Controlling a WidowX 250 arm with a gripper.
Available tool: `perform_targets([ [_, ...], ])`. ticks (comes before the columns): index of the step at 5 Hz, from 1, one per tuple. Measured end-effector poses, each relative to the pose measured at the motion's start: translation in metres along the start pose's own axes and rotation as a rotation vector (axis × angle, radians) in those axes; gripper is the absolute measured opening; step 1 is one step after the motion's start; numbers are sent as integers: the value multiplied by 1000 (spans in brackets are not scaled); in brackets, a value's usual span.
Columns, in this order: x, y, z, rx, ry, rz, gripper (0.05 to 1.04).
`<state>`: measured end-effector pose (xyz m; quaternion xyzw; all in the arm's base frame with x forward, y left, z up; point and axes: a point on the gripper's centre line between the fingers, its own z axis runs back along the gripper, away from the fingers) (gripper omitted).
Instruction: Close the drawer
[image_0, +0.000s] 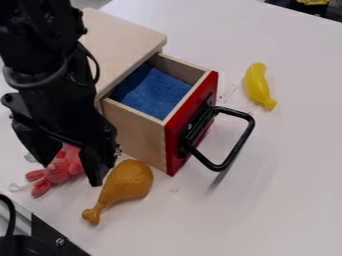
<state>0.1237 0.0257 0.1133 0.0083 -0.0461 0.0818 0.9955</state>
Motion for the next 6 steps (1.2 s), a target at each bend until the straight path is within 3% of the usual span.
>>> perform_targets([
  [1, -2, 0, -3, -1, 9, -3, 998],
  [4, 75, -108, -49, -107, 38, -181, 998],
  [6, 119, -135, -76, -128, -4, -197, 998],
])
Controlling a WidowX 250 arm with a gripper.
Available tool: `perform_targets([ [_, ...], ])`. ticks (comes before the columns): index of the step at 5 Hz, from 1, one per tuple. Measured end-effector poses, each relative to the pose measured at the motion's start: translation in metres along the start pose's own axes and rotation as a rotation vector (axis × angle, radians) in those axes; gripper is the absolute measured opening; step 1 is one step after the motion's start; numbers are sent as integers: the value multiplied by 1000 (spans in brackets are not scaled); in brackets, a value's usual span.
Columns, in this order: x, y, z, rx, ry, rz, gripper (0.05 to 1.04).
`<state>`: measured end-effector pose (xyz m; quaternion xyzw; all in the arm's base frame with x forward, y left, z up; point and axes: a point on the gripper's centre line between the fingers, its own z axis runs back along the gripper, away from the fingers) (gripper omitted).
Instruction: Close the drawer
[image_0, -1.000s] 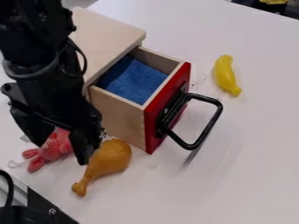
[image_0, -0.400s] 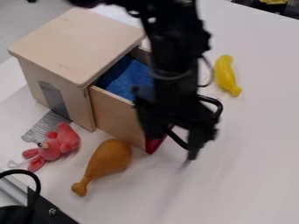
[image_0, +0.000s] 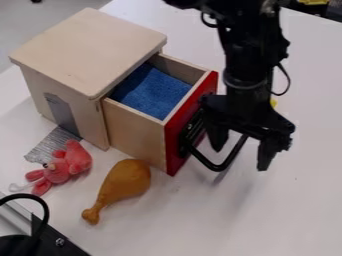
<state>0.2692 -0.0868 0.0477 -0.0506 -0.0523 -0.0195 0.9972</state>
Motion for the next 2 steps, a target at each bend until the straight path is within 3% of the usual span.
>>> perform_targets([
  [2, 26, 7, -17, 36, -41, -32, 950],
])
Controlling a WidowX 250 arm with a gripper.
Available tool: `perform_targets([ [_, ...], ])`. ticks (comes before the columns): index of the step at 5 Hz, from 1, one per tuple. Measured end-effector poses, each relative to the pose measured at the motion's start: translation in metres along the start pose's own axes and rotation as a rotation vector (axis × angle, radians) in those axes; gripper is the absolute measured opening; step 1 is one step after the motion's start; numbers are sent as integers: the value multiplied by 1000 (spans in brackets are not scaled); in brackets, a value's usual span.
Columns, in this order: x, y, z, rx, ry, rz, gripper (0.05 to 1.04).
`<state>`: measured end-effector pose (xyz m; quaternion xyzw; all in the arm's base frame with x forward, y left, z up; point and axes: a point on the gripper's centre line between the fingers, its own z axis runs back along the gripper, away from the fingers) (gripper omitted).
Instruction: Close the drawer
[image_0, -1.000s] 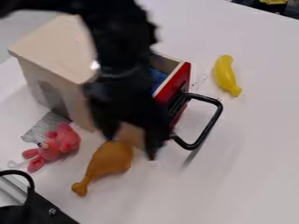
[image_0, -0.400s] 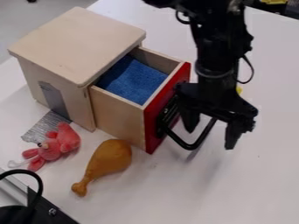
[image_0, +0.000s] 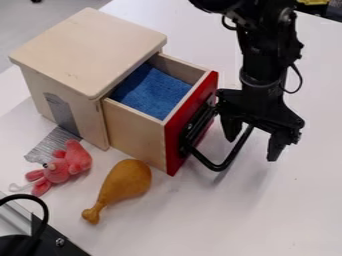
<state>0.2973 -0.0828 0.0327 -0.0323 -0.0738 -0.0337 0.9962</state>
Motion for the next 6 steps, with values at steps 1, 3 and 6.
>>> perform_targets([
  [1, -1, 3, -13, 14, 12, -9, 693],
  [3, -11, 35, -18, 75, 29, 39, 166],
  [6, -37, 118, -13, 180, 69, 121, 120],
])
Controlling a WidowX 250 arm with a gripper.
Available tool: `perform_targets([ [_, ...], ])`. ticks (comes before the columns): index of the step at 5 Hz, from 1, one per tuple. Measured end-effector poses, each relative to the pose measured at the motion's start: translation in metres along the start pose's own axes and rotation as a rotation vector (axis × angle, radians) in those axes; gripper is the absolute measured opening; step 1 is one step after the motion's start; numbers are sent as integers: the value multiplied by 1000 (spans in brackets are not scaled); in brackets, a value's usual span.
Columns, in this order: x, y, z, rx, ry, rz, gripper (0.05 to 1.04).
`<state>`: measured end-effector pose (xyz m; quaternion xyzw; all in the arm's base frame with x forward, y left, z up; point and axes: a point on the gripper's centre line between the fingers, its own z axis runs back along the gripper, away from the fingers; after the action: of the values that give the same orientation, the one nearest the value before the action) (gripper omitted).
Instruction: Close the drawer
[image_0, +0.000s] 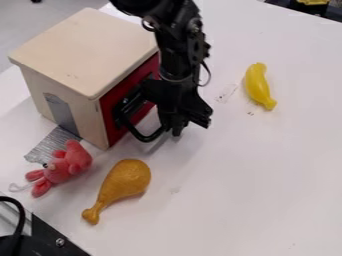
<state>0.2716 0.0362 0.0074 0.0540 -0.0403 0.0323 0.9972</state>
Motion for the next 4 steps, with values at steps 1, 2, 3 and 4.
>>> perform_targets([
  [1, -3, 3, 4, 3, -12, 0, 124],
  [2, -5, 7, 15, -18, -39, 24, 158],
  [3, -26, 6, 26, -63, 15, 70, 384],
  [4, -25, -5, 61, -122, -31, 90, 694],
])
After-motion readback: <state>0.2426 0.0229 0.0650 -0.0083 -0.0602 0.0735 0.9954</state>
